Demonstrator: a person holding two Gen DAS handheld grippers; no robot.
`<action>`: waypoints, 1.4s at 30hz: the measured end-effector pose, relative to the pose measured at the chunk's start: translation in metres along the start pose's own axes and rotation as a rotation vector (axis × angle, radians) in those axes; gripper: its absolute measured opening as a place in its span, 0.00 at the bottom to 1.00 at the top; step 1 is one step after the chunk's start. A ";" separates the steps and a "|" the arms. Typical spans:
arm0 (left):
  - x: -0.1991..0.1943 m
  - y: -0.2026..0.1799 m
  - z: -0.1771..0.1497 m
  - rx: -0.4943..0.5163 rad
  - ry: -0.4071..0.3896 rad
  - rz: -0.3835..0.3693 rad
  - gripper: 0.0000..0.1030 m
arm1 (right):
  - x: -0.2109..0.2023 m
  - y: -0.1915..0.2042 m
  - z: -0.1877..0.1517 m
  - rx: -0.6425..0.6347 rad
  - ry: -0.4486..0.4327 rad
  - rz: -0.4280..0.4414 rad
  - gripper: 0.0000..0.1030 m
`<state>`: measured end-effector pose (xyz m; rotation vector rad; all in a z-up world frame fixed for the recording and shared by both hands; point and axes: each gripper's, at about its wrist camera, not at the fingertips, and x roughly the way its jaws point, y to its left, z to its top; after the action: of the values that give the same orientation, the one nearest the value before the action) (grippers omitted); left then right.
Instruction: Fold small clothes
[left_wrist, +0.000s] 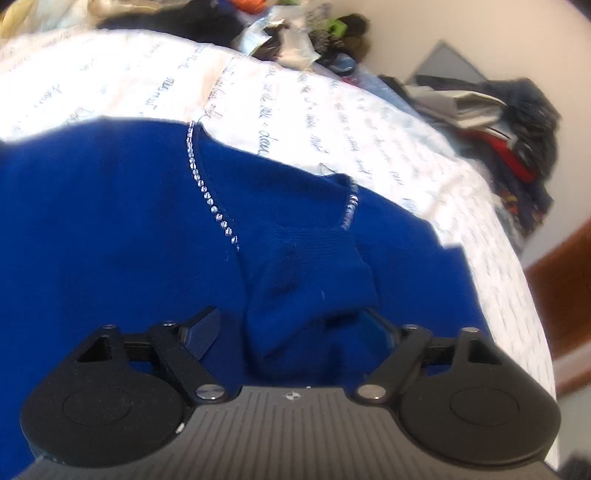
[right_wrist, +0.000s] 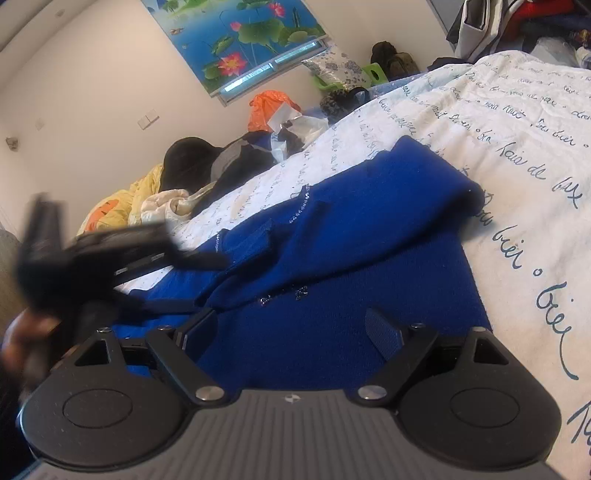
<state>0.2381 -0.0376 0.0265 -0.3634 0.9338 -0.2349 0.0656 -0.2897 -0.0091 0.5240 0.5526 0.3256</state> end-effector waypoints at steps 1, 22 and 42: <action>0.006 -0.002 0.003 0.004 -0.011 0.014 0.56 | 0.001 -0.001 0.000 0.005 -0.002 0.005 0.85; -0.054 0.049 0.001 0.216 -0.198 0.397 0.43 | 0.006 0.004 0.002 -0.031 0.036 0.013 0.86; -0.080 0.060 -0.022 0.266 -0.344 0.197 0.93 | 0.122 0.025 0.064 -0.470 0.139 -0.262 0.98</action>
<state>0.1764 0.0409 0.0500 -0.0602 0.5842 -0.1088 0.1970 -0.2416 0.0004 -0.0265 0.6472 0.2313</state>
